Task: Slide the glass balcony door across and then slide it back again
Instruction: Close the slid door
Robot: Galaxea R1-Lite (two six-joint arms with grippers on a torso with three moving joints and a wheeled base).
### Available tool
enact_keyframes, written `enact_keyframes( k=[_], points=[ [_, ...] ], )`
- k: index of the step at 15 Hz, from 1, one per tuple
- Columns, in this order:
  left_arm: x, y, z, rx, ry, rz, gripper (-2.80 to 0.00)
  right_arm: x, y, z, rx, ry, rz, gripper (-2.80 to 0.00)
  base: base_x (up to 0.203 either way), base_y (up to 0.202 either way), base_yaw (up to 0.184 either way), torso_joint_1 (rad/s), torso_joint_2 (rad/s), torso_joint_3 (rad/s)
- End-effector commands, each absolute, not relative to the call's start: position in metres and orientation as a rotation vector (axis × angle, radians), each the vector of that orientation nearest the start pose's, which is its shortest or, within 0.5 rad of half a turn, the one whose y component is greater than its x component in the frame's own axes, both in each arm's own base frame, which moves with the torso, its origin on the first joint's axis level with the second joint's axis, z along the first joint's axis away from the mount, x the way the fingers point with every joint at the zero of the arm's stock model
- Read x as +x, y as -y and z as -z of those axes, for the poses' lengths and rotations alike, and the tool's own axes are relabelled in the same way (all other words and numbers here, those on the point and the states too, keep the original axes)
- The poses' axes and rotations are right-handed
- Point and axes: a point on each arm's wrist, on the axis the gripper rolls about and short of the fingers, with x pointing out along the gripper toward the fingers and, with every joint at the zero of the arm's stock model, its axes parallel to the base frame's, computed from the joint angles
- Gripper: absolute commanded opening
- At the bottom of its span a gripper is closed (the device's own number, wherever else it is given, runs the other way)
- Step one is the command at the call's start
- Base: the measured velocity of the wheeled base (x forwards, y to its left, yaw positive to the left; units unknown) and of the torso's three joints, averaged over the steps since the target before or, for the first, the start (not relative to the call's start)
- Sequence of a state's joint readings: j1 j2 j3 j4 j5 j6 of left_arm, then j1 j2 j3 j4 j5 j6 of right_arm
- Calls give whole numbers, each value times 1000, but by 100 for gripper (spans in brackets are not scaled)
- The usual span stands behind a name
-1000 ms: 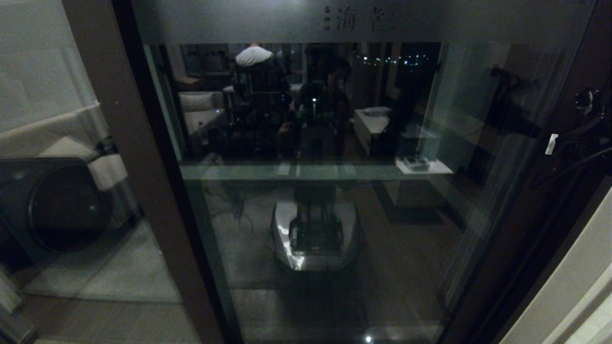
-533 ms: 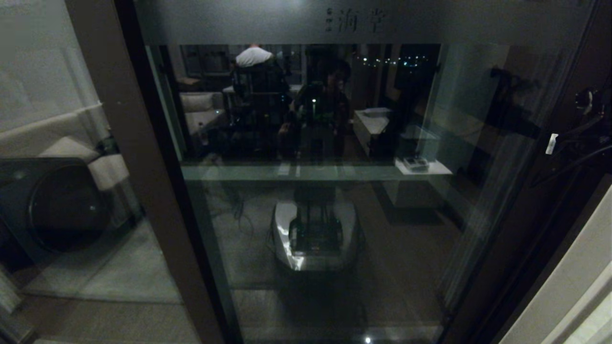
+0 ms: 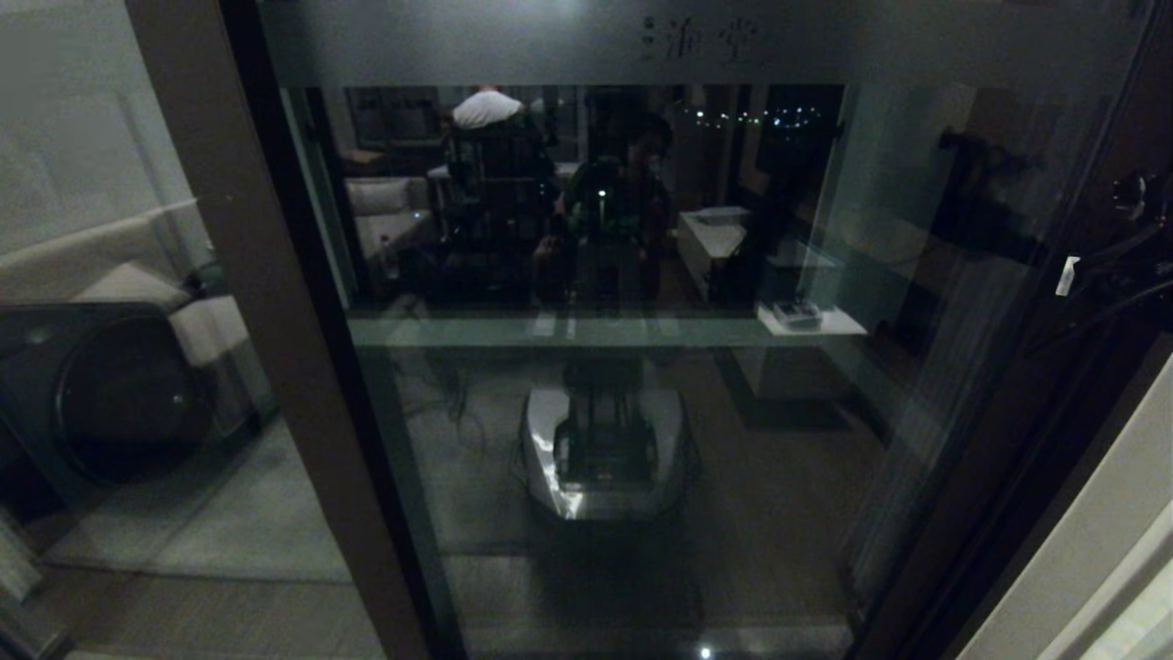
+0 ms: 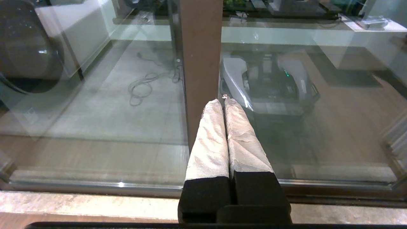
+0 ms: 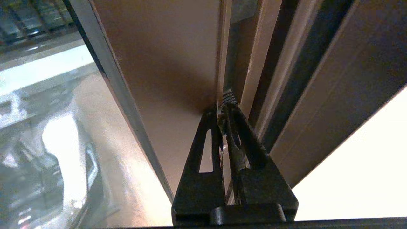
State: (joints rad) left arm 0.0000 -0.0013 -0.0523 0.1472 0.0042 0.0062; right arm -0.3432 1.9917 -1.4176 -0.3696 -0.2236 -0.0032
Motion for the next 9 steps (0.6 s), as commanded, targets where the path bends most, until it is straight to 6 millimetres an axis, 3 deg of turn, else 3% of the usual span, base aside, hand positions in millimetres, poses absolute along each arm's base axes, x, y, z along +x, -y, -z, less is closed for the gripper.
enact_keyframes(
  k=[1, 9],
  points=[
    [-28, 0, -75, 6, -95, -4, -280, 385, 146, -222, 10, -203, 571, -280, 0, 0, 0, 0, 0, 0],
    [-28, 0, -75, 6, -95, -4, -280, 384, 148, -223, 10, -201, 578, -280, 0, 0, 0, 0, 0, 0]
  ],
)
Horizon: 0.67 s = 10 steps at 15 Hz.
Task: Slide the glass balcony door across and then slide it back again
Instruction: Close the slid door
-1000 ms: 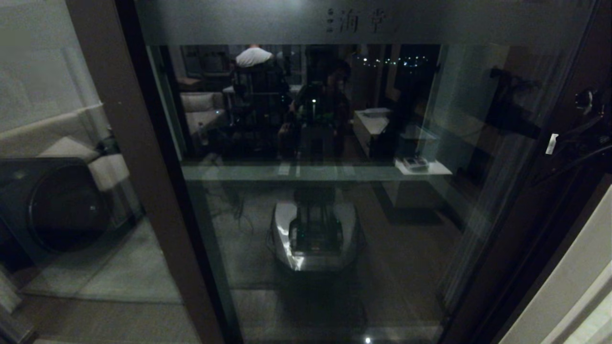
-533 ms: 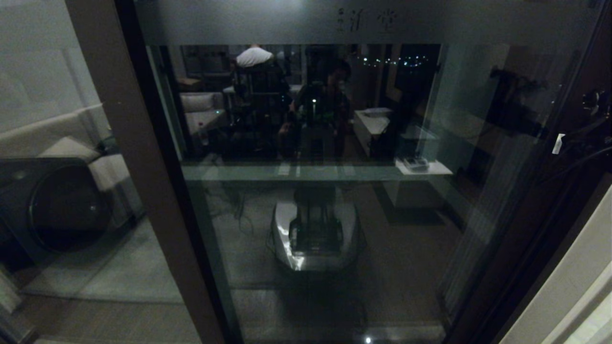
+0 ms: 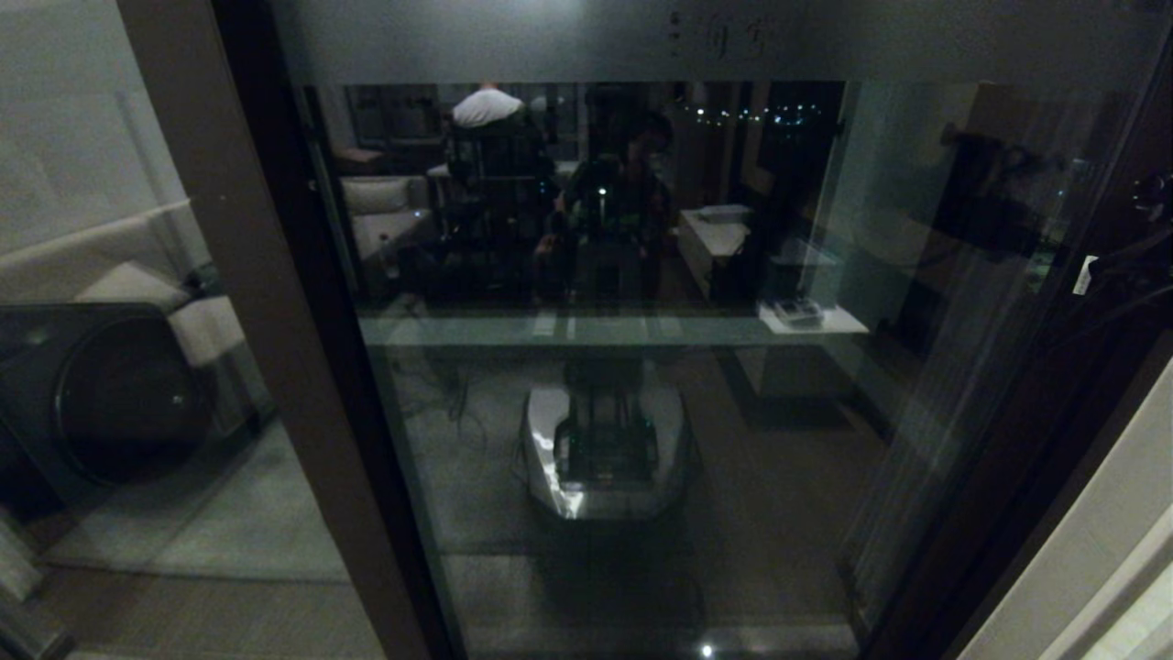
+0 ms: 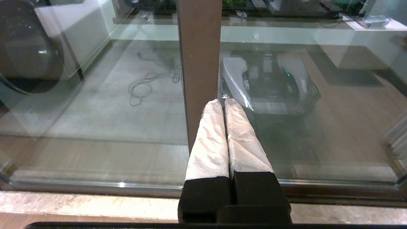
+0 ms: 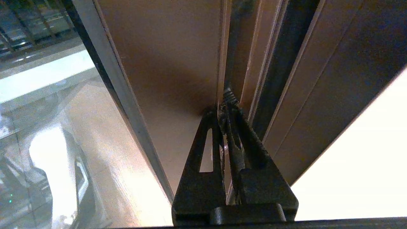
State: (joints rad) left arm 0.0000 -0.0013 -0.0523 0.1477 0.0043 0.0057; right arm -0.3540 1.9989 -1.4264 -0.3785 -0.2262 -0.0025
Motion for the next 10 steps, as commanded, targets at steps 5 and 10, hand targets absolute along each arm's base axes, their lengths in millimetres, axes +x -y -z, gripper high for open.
enact_keyframes(
  k=[5, 10],
  points=[
    [-28, 0, -75, 6, -95, -4, -280, 380, 150, -229, 10, -186, 585, -280, 0, 0, 0, 0, 0, 0],
    [-28, 0, -75, 6, -94, -4, -280, 351, 146, -256, 4, -130, 585, -280, 0, 0, 0, 0, 0, 0]
  ],
)
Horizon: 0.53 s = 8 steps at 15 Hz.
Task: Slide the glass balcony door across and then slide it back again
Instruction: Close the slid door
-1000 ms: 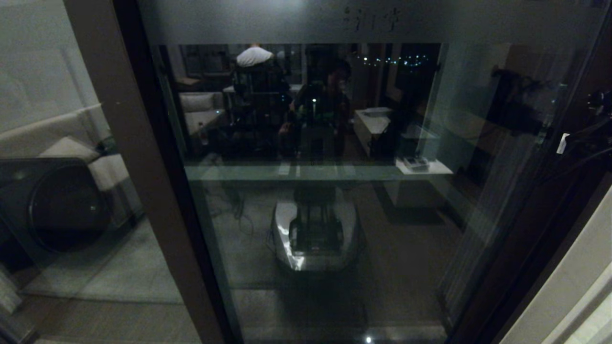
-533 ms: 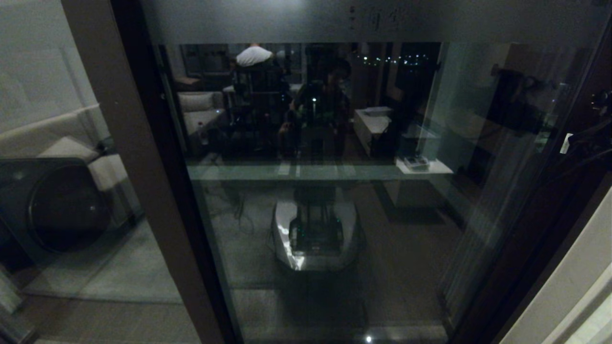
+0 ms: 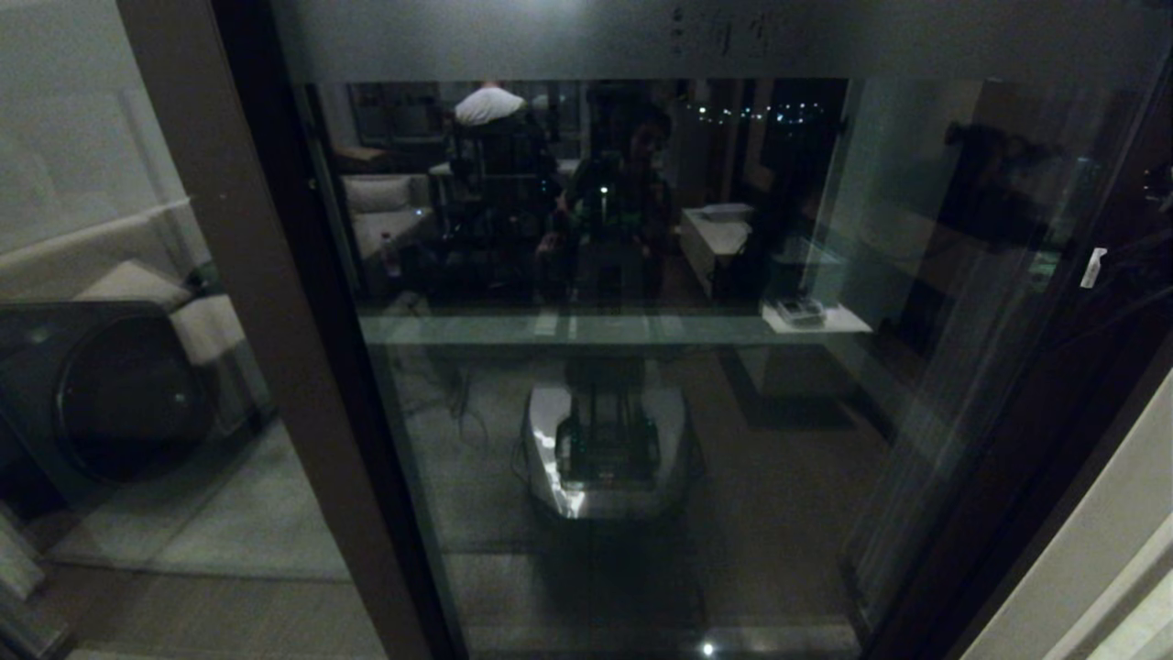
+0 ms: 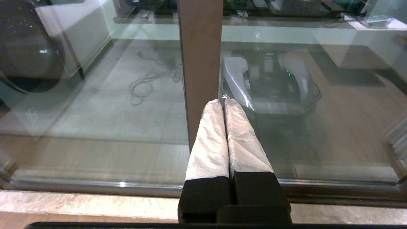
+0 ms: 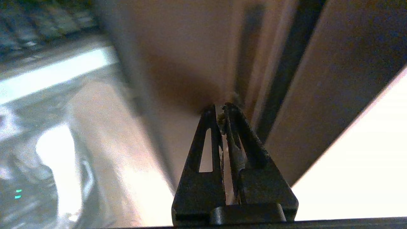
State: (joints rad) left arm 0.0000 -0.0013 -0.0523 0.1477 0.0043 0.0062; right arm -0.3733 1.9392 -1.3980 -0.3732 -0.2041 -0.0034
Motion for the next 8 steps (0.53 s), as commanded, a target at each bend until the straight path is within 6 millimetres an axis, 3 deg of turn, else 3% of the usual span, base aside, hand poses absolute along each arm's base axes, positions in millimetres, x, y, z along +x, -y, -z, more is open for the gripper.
enact_keyframes(
  k=[1, 8],
  points=[
    [-28, 0, -75, 6, -95, -4, -280, 340, 142, -264, 0, -117, 563, -280, 0, 0, 0, 0, 0, 0],
    [-28, 0, -75, 6, -94, -4, -280, 265, 107, -307, -12, -50, 403, -280, 0, 0, 0, 0, 0, 0]
  ],
)
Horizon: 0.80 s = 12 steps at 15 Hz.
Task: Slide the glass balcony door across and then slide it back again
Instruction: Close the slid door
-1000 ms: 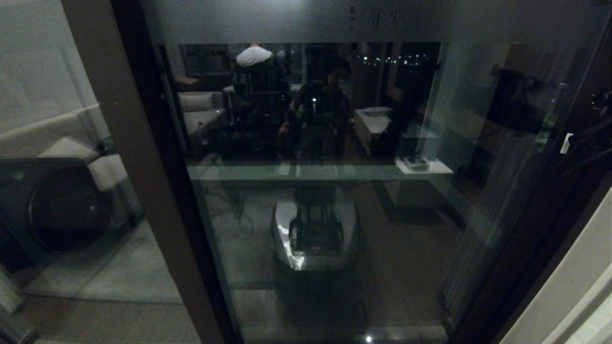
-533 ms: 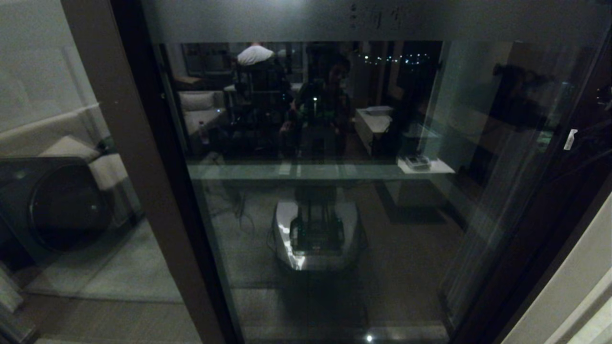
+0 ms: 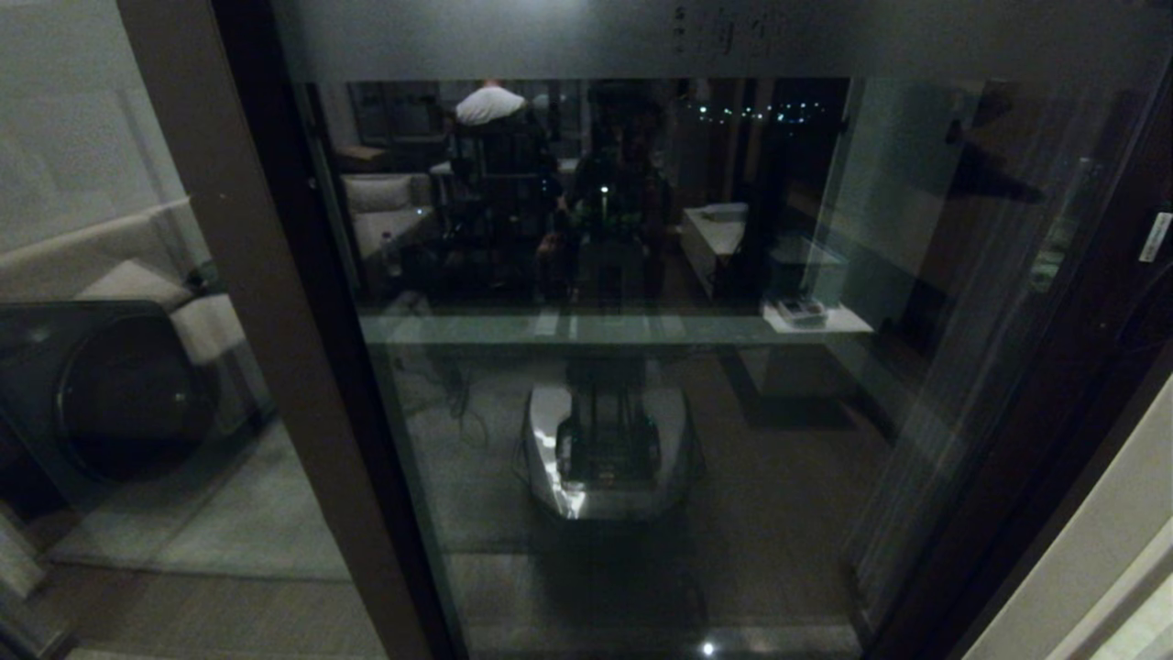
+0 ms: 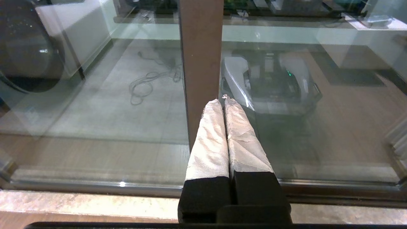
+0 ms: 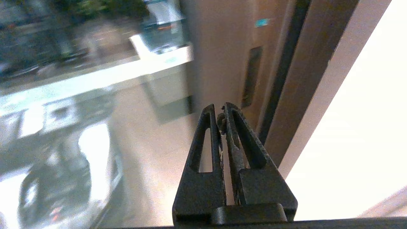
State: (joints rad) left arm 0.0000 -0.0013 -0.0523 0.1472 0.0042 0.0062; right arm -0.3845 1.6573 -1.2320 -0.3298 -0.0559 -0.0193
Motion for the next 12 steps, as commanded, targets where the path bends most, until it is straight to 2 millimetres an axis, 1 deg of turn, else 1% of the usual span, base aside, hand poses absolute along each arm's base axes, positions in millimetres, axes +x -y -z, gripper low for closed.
enact_keyframes(
  k=[1, 3, 5, 7, 8, 9, 12],
  points=[
    [-28, 0, -75, 6, -95, -4, -280, 250, 100, -312, -7, -62, 334, -280, 0, 0, 0, 0, 0, 0],
    [-28, 0, -75, 6, -94, -4, -280, 212, 82, -324, 9, -107, 223, -280, 0, 0, 0, 0, 0, 0],
    [-28, 0, -75, 6, -94, -4, -280, 172, 63, -332, 28, -149, 127, -280, 0, 0, 0, 0, 0, 0],
    [-28, 0, -75, 6, -95, -4, -280, 136, 48, -329, 62, -211, 67, -280, 0, 0, 0, 0, 0, 0],
    [-28, 0, -75, 6, -93, -4, -280, 124, 42, -323, 74, -234, 34, -280, 0, 0, 0, 0, 0, 0],
    [-28, 0, -75, 6, -94, -4, -280, 120, 39, -320, 83, -247, 0, -280, 0, 0, 0, 0, 0, 0],
    [-28, 0, -75, 6, -94, -4, -280, 129, 43, -322, 89, -257, 1, -280, 0, 0, 0, 0, 0, 0]
  ],
)
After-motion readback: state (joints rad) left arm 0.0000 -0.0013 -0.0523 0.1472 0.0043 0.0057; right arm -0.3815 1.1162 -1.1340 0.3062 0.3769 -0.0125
